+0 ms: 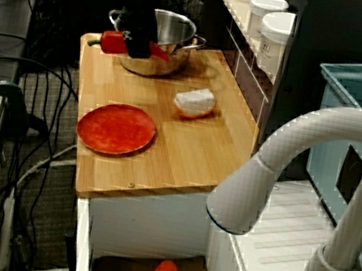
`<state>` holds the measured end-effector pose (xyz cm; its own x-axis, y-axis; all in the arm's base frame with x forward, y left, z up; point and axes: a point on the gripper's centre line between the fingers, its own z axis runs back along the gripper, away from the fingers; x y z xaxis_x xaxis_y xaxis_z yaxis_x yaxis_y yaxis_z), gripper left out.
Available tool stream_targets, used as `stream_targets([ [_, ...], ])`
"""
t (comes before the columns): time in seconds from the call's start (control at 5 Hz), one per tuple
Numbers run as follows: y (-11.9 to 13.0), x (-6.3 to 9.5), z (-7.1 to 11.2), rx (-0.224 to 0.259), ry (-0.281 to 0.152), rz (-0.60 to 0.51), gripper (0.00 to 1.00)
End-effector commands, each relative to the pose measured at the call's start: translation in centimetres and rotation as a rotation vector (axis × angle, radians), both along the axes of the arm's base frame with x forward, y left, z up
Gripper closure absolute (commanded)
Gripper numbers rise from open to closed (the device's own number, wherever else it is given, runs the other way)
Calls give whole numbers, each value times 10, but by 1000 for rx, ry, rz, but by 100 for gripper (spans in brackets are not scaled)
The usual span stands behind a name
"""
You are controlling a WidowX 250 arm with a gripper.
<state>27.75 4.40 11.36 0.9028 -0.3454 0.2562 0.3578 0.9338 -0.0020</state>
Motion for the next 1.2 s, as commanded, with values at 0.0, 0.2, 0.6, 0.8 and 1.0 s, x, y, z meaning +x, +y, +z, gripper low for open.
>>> stream_targets([
  [0.0, -19, -16, -2, 29, -58, -18, 100],
  [0.2, -32, -21, -6, 33, -69, -34, 100],
  [0.6, -52, -24, -26, 71, -61, -60, 100],
  [0.8, -51, -21, -31, 76, -50, -57, 100],
  [1.0, -50, -21, -34, 81, -47, -58, 100],
])
